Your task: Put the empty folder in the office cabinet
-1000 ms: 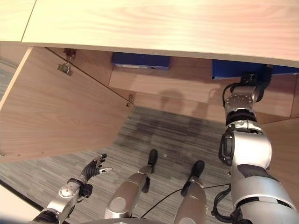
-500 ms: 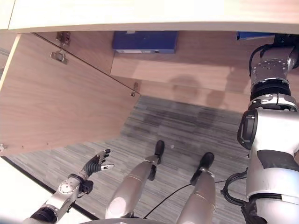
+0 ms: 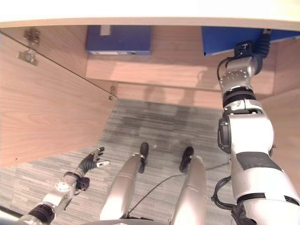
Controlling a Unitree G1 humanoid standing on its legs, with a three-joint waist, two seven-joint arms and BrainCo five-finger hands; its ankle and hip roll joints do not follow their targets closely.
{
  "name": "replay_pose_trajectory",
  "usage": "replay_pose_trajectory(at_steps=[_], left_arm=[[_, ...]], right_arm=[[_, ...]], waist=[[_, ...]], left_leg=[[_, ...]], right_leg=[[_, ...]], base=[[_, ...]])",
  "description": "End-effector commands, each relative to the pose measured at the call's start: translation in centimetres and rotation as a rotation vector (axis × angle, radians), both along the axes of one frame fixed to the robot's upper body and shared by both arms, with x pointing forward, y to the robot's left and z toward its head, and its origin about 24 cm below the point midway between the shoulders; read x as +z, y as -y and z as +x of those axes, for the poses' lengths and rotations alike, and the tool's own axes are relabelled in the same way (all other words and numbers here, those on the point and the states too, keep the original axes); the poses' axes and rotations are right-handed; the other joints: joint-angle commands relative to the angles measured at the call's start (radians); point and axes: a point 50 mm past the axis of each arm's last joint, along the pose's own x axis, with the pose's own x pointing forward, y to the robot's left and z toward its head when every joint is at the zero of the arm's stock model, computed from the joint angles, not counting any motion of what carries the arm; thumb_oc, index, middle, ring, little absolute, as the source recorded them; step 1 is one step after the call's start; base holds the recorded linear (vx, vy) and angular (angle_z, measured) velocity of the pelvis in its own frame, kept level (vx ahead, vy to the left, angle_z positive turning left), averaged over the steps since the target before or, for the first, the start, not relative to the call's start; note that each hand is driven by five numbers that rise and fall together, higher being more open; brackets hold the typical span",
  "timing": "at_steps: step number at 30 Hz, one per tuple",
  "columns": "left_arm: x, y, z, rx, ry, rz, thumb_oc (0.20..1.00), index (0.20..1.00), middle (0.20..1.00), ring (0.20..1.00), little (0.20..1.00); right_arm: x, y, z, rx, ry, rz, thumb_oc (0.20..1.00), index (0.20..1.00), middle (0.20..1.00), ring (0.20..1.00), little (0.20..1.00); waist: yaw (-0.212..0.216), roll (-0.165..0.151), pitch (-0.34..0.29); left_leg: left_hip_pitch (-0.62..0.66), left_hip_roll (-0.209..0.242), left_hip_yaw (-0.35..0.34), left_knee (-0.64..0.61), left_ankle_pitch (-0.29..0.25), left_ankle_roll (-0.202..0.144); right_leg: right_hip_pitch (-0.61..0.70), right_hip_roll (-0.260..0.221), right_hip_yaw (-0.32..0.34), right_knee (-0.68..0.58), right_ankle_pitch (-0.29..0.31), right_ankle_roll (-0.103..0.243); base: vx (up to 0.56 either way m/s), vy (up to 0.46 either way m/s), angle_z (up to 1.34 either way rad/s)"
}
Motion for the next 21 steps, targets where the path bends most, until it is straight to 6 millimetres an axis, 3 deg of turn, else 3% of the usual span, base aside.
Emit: replay_pose_trajectory(at_steps=[1, 3, 9, 11, 13, 14, 15, 17, 18, 19, 20, 21], left_arm=[[-0.2, -1.9, -0.9, 0.02, -0.021, 0.083, 1.0, 1.0, 1.0, 1.0, 1.0], [-0.9, -1.4, -1.5, 0.016, -0.051, 0.054, 1.0, 1.0, 1.0, 1.0, 1.0], [-2.9, -0.8, -3.7, 0.022, -0.15, 0.048, 1.0, 1.0, 1.0, 1.0, 1.0], [-3.5, -0.5, -4.4, -0.007, -0.181, 0.053, 1.0, 1.0, 1.0, 1.0, 1.0], [-3.0, -0.4, -3.7, -0.009, -0.153, 0.049, 1.0, 1.0, 1.0, 1.0, 1.0], [-2.8, -0.4, -3.5, -0.009, -0.143, 0.047, 1.0, 1.0, 1.0, 1.0, 1.0], [-2.7, -0.4, -3.4, -0.007, -0.138, 0.05, 1.0, 1.0, 1.0, 1.0, 1.0], [-2.6, -0.2, -3.1, -0.002, -0.126, 0.028, 1.0, 1.0, 1.0, 1.0, 1.0], [-2.6, 0.0, -3.0, 0.0, -0.125, 0.015, 1.0, 1.0, 1.0, 1.0, 1.0], [-2.6, 0.1, -3.0, 0.0, -0.126, 0.014, 1.0, 1.0, 1.0, 1.0, 1.0], [-2.7, 0.0, -3.0, 0.0, -0.128, 0.029, 1.0, 1.0, 1.0, 1.0, 1.0], [-2.8, -0.2, -3.3, -0.002, -0.135, 0.042, 1.0, 1.0, 1.0, 1.0, 1.0]], right_arm=[[6.0, 2.2, -2.0, -0.082, 0.145, -0.179, 0.2, 0.2, 0.2, 0.2, 0.2], [6.0, 2.3, -2.1, -0.072, 0.168, -0.181, 0.2, 0.2, 0.2, 0.2, 0.2], [4.7, 3.8, -2.5, -0.102, 0.131, -0.202, 0.2, 0.2, 0.2, 0.2, 0.2], [3.8, 4.3, -2.7, -0.111, 0.119, -0.201, 0.2, 0.2, 0.2, 0.2, 0.2], [4.4, 4.8, -3.1, -0.126, 0.137, -0.203, 0.2, 0.2, 0.2, 0.2, 0.2], [4.5, 4.9, -3.1, -0.129, 0.135, -0.204, 0.2, 0.2, 0.2, 0.2, 0.2], [4.2, 4.9, -3.0, -0.131, 0.122, -0.199, 0.2, 0.2, 0.2, 0.2, 0.2], [3.8, 5.4, -3.2, -0.145, 0.102, -0.189, 0.2, 0.2, 0.2, 0.2, 0.2], [3.5, 5.4, -3.1, -0.142, 0.095, -0.185, 0.2, 0.2, 0.2, 0.2, 0.2], [3.5, 5.4, -3.2, -0.142, 0.094, -0.186, 0.2, 0.2, 0.2, 0.2, 0.2], [2.8, 5.6, -3.2, -0.146, 0.063, -0.202, 0.2, 0.2, 0.2, 0.2, 0.2], [2.6, 5.5, -3.1, -0.147, 0.044, -0.206, 0.2, 0.2, 0.2, 0.2, 0.2]], waist=[[0.042, -0.004, 0.037], [0.033, -0.007, 0.036], [0.004, -0.005, -0.002], [0.003, -0.007, -0.002], [0.017, -0.009, 0.028], [0.018, -0.014, 0.027], [0.023, -0.021, 0.021], [0.024, -0.032, 0.018], [0.028, -0.028, 0.015], [0.029, -0.03, 0.014], [0.049, -0.019, 0.009], [0.053, -0.017, 0.008]], left_leg=[[0.289, 0.024, -0.03, -0.208, -0.069, -0.015], [0.283, -0.001, -0.034, -0.188, -0.069, -0.019], [0.327, 0.018, -0.054, -0.234, -0.053, -0.048], [0.322, 0.035, -0.047, -0.193, 0.004, -0.081], [0.231, 0.015, -0.079, -0.031, 0.129, -0.108], [0.187, -0.01, -0.096, 0.026, 0.133, -0.109], [0.168, -0.014, -0.106, 0.034, 0.096, -0.109], [0.123, 0.011, -0.092, -0.016, 0.064, -0.109], [0.118, 0.041, -0.081, -0.117, 0.084, -0.114], [0.13, 0.043, -0.079, -0.138, 0.093, -0.117], [0.156, 0.101, -0.074, -0.369, 0.213, -0.131], [0.165, 0.106, -0.09, -0.411, 0.211, -0.122]], right_leg=[[0.097, -0.039, 0.007, -0.317, -0.002, 0.0], [0.117, -0.022, 0.06, -0.328, 0.013, -0.022], [0.208, 0.006, 0.034, -0.381, -0.031, -0.055], [0.281, 0.026, 0.024, -0.419, -0.07, -0.087], [0.318, 0.031, 0.017, -0.437, -0.083, -0.118], [0.323, 0.035, 0.01, -0.451, -0.087, -0.131], [0.338, 0.041, 0.021, -0.455, -0.115, -0.124], [0.352, 0.038, 0.016, -0.45, -0.133, -0.115], [0.368, 0.041, 0.017, -0.453, -0.145, -0.106], [0.371, 0.042, 0.018, -0.457, -0.145, -0.107], [0.382, 0.057, 0.033, -0.458, -0.156, -0.096], [0.374, 0.06, 0.04, -0.449, -0.152, -0.093]], base=[[0.2, -0.118, 0.07], [0.2, -0.13, 0.32], [0.13, -0.136, 0.4], [0.06, -0.171, 0.1], [-0.03, -0.139, 0.11], [0.08, -0.134, 0.14], [0.12, -0.108, -0.01], [0.14, -0.021, -0.08], [0.11, 0.044, 0.23], [0.22, 0.221, 0.48], [0.16, 0.234, 0.54], [0.07, 0.282, 0.32]])
